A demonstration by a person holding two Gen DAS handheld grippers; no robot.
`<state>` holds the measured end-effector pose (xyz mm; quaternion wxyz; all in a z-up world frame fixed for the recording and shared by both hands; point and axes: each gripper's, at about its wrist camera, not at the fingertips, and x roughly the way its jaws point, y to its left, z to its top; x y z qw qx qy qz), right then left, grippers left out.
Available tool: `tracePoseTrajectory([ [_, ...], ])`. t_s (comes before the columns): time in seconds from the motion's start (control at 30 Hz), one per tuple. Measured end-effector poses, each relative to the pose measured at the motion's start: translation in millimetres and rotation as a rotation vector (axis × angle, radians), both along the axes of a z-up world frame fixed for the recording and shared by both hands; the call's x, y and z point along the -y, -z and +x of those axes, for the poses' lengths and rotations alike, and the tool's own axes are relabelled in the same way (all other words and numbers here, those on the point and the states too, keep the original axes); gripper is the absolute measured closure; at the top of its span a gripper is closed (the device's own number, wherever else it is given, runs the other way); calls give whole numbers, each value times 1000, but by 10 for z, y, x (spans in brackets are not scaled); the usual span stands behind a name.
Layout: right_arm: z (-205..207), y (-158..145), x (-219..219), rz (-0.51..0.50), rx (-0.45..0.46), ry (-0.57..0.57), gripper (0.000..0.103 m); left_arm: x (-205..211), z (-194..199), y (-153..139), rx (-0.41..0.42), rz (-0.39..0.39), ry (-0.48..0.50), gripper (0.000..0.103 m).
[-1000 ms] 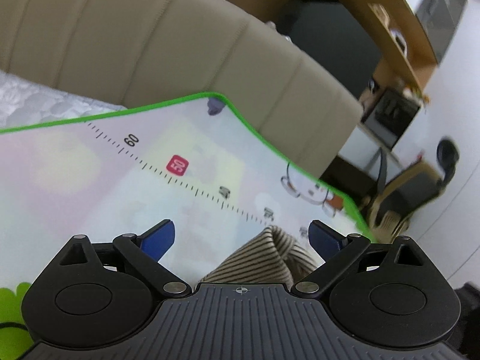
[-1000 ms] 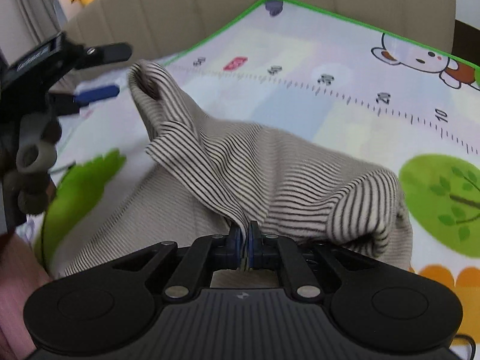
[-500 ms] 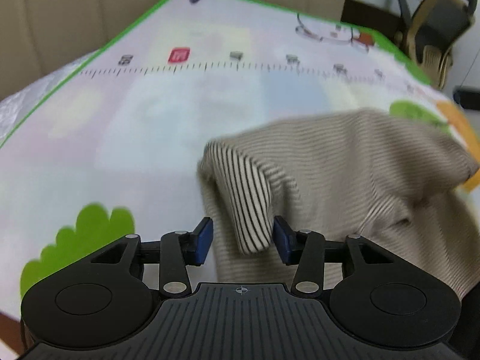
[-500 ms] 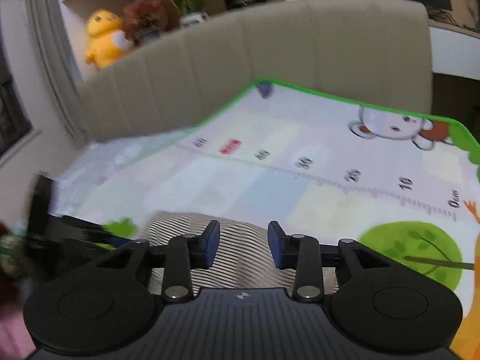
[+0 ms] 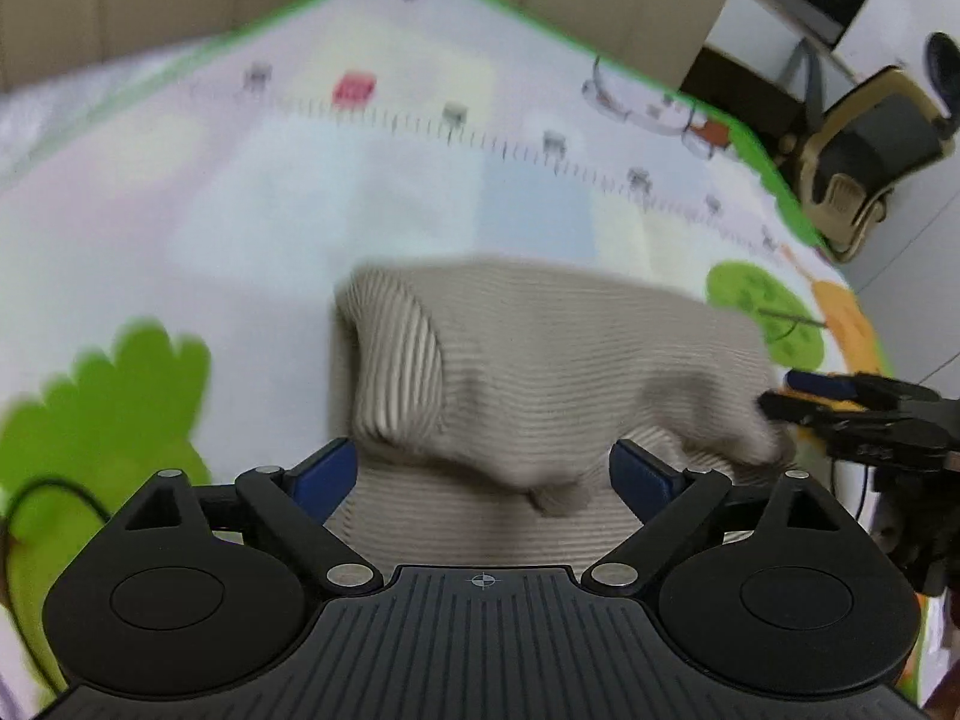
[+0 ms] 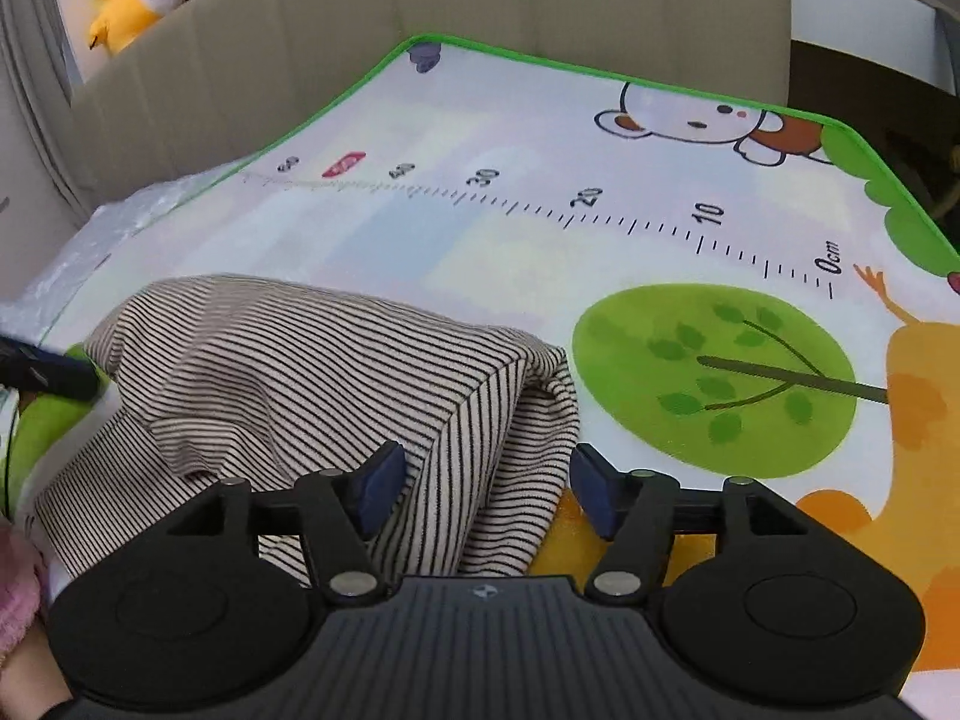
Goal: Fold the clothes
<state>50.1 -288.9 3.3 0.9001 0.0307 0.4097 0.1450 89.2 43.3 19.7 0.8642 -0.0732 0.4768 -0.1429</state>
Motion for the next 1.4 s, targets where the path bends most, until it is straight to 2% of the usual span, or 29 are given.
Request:
tracePoseTrajectory([
  [0.1,22,-96,-72,44,27,-4,42,0,47,130,-18,-28,-40,11],
  [0.23,115,-117,-91,133,-16,31,43,-202,167,-77,72,-138,-111,7],
  [0.27,136,-77,-129,114,-24,28,49,-226,210,-94,77,-145,-120,7],
  [0.33,156,37,-218,38,-50,18,52,-222,313,-58,78,-133,-129,9],
  [0.37,155,93,-254,-2,-65,13,52,-183,346,-4,81,-104,-106,29],
  [0.4,140,118,-252,-15,-82,9,52,-110,368,68,67,-40,-67,61],
  [0.43,125,144,-251,-27,-99,5,54,-36,374,144,36,41,-29,63],
  [0.47,118,163,-250,-33,-112,3,54,18,356,216,10,101,13,57],
  [0.53,150,159,-250,-6,-118,14,54,70,291,263,-3,176,103,54],
  [0.6,181,155,-250,21,-124,25,52,95,227,241,13,225,171,44],
  [0.63,196,153,-250,35,-127,30,50,41,222,155,41,192,166,38],
  [0.67,212,151,-250,48,-130,36,47,-32,245,73,56,125,145,19],
  [0.7,227,149,-250,62,-133,41,46,-118,284,9,61,35,109,6],
  [0.73,243,147,-250,76,-136,46,43,-192,325,-41,62,-43,76,6],
  [0.8,274,143,-250,103,-142,57,42,-229,436,-1,22,-125,36,6],
  [0.83,289,142,-250,116,-145,63,42,-208,502,71,-10,-134,22,6],
  [0.93,334,155,-271,137,-143,68,41,-98,638,364,-126,-88,-1,6],
  [0.97,348,166,-288,132,-137,62,44,-103,650,445,-146,-101,-2,11],
  [1.03,394,187,-319,124,-126,56,51,-117,682,553,-159,-140,7,29],
  [1.1,458,214,-350,125,-114,61,58,-153,747,569,-143,-180,12,47],
  [1.17,592,232,-420,134,-87,72,66,-208,846,557,-106,-210,-11,56],
  [1.3,990,225,-644,167,-30,88,78,-428,1119,515,-10,-242,-92,62],
  [1.4,1305,147,-778,215,0,91,84,-569,1262,472,59,-197,-138,64],
])
